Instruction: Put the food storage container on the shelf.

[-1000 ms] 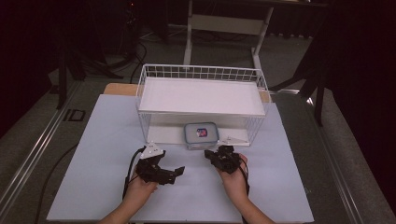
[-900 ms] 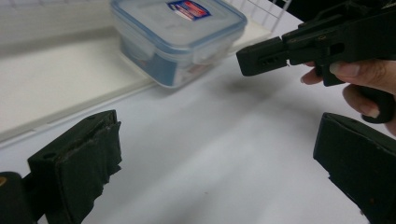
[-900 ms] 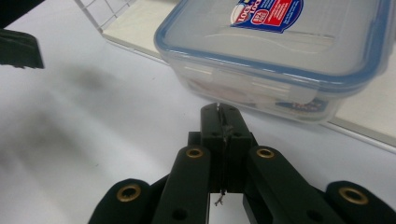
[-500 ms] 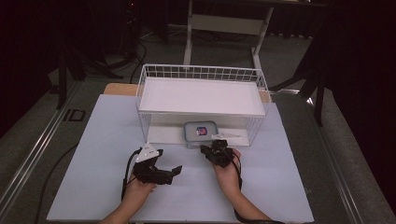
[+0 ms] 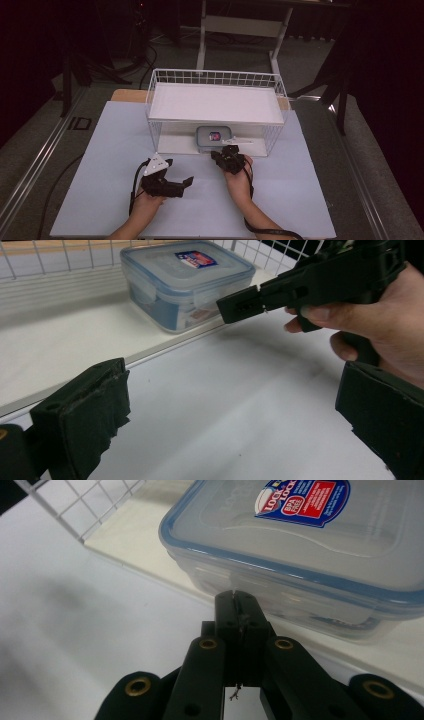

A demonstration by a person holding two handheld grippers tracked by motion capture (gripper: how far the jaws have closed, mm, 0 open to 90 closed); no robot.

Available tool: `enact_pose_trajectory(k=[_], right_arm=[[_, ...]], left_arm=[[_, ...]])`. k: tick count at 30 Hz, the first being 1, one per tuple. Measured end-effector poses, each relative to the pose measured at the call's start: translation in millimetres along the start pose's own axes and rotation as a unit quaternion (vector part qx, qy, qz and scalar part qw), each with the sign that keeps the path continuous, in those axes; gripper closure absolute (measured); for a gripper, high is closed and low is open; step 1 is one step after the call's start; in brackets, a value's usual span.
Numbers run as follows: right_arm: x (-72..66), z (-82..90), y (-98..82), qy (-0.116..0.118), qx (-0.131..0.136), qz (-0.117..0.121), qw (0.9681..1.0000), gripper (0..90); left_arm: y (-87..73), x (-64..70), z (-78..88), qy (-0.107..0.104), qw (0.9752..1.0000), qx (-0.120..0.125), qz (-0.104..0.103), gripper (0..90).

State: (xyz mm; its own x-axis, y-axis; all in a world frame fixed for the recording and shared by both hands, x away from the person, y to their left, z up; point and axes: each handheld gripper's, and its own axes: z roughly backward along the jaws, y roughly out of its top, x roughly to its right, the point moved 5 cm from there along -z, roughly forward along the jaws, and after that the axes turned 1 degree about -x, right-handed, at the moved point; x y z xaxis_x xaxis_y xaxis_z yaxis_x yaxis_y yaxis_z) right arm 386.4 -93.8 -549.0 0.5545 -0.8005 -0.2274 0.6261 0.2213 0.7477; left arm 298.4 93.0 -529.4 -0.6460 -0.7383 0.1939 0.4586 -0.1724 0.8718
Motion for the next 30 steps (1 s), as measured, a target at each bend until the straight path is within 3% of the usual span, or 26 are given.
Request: enact_pose_trajectory(k=[10,19,30], right_arm=[[6.4,-9.3,7.8,0.004,0.005,-0.023,0.9997,89.6],[0.2,-18.8,16.9,-0.003,0.007,-0.004,1.0000,89.6],[5.2,-24.0,22.2,-0.008,0.009,-0.010,0.9999,89.5]], left_arm=[[0.6,-1.2,0.5,0.003,1.0000,0.002,-0.002,1.9],[-1.0,-0.2,-0.4,-0.002,1.0000,-0.004,-0.001,1.9],[-0.9,-0.2,0.0,-0.002,1.0000,-0.004,0.002,1.8]])
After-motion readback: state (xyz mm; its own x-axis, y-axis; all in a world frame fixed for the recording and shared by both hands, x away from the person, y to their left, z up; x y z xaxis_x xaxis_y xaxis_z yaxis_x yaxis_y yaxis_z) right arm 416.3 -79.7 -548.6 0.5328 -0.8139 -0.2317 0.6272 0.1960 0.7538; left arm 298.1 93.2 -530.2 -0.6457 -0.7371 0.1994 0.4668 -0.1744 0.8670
